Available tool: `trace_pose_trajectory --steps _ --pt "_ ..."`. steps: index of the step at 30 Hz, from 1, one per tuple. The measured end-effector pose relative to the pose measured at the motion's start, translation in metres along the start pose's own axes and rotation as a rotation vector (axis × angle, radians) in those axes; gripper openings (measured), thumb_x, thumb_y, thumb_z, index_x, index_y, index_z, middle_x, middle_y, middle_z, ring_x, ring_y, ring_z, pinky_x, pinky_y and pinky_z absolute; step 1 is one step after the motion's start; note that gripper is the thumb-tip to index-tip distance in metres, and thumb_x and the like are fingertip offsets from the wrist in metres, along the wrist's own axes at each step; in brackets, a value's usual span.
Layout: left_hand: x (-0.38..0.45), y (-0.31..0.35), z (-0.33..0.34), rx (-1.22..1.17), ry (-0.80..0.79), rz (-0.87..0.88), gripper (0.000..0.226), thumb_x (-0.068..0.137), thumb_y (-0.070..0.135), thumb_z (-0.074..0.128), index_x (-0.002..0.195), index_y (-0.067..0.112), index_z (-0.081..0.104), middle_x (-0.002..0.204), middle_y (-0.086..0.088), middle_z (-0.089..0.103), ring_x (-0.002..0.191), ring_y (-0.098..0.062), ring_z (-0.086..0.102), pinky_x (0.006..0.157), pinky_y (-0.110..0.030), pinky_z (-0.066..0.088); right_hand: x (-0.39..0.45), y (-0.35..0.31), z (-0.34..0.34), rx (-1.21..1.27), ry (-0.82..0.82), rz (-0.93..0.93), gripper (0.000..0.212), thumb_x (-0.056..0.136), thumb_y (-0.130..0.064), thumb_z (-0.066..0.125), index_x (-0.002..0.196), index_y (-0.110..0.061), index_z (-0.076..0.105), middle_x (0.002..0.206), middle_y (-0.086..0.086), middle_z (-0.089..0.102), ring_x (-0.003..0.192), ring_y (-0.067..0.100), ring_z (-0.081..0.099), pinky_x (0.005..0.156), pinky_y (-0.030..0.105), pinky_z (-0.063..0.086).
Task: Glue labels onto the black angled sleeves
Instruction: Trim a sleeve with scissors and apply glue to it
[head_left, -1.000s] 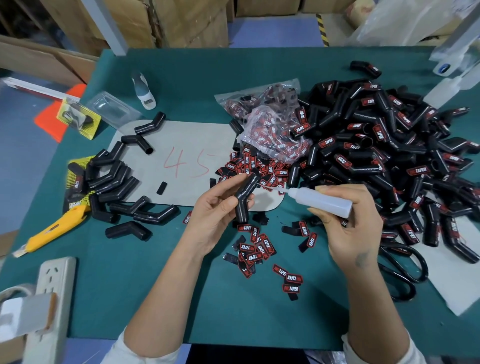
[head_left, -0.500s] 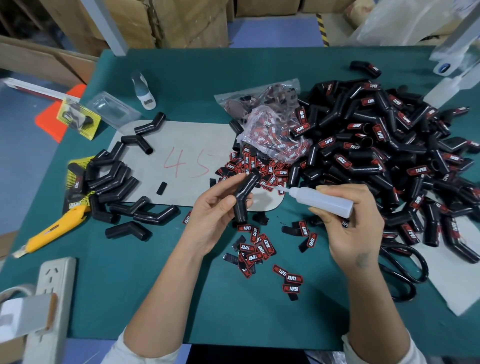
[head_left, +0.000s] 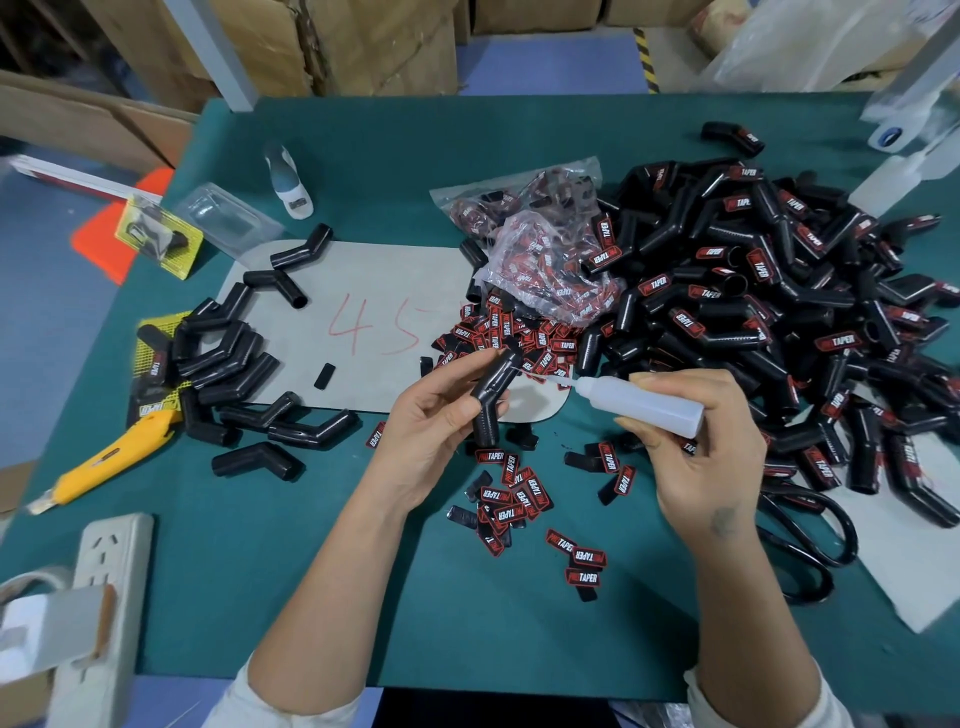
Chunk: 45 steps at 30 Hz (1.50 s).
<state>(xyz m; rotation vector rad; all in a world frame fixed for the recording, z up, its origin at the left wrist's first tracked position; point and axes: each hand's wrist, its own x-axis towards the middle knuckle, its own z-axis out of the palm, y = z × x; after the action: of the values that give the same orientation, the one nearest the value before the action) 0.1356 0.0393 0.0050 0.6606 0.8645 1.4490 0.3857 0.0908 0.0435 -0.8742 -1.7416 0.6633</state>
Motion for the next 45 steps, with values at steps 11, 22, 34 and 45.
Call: trace_pose_trajectory --steps 11,22,34,45 --pt "-0.0002 0.001 0.0023 0.007 -0.007 0.008 0.056 0.081 0.033 0.089 0.133 0.021 0.073 0.135 -0.007 0.07 0.112 -0.024 0.072 0.096 -0.032 0.058 -0.0004 0.002 0.001 -0.015 -0.008 -0.003 0.037 0.092 -0.018 0.074 0.122 -0.033 0.06 0.111 -0.01 0.065 0.108 0.016 0.065 0.093 0.025 0.048" --pt "0.0009 -0.0012 -0.0012 -0.019 -0.001 0.011 0.057 0.084 0.031 0.088 0.136 0.015 0.07 0.134 -0.009 0.07 0.108 -0.023 0.073 0.095 -0.031 0.058 -0.0002 0.0004 0.0 -0.012 -0.023 -0.015 0.035 0.092 -0.018 0.075 0.121 -0.03 0.061 0.119 -0.016 0.064 0.108 0.014 0.064 0.092 0.026 0.048" --pt "0.0005 0.002 0.0027 0.005 0.009 0.013 0.058 0.079 0.035 0.091 0.132 0.02 0.074 0.134 -0.007 0.07 0.113 -0.024 0.071 0.095 -0.031 0.058 -0.0002 0.0012 0.0001 -0.024 -0.01 -0.011 0.033 0.092 -0.02 0.074 0.12 -0.032 0.062 0.12 -0.027 0.061 0.107 0.015 0.064 0.092 0.028 0.049" --pt "0.0004 0.0018 0.0024 0.022 -0.006 0.025 0.055 0.081 0.033 0.089 0.132 0.021 0.073 0.137 -0.007 0.069 0.117 -0.023 0.068 0.095 -0.032 0.058 -0.001 0.0009 0.0002 -0.028 -0.022 -0.017 0.036 0.092 -0.019 0.074 0.122 -0.034 0.06 0.114 -0.01 0.065 0.107 0.013 0.064 0.092 0.024 0.048"
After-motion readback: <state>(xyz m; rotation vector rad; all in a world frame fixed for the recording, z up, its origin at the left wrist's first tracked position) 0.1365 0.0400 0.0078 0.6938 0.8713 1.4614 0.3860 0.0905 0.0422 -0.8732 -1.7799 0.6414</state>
